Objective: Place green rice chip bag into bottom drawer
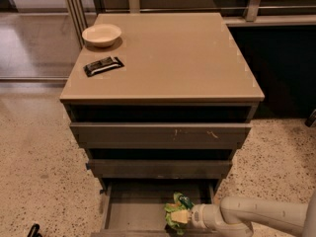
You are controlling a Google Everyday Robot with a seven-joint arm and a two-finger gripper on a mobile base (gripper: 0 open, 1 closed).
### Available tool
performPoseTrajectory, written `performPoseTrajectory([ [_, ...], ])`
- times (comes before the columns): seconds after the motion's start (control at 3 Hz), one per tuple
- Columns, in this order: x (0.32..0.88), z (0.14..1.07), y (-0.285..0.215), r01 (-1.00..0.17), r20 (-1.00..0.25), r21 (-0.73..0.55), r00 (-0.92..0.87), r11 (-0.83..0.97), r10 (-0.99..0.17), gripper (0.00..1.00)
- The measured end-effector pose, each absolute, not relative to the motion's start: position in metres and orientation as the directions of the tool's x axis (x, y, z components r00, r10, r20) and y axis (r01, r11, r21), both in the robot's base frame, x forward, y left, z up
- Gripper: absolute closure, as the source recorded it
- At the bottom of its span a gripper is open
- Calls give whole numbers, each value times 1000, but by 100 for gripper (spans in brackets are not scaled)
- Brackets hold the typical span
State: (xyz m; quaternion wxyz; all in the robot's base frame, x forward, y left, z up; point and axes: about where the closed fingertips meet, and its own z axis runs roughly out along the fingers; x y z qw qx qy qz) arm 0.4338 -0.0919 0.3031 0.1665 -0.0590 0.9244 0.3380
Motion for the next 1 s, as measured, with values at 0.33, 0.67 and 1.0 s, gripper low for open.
performPoseTrajectory([
  [0.33, 442, 294, -93, -190, -360, 564, -933, 803, 32, 100],
  [0.67, 442, 294, -94, -189, -361, 561, -932, 806, 32, 100],
  [1.0, 440, 288, -94, -175, -362, 569, -931, 804, 53, 100],
])
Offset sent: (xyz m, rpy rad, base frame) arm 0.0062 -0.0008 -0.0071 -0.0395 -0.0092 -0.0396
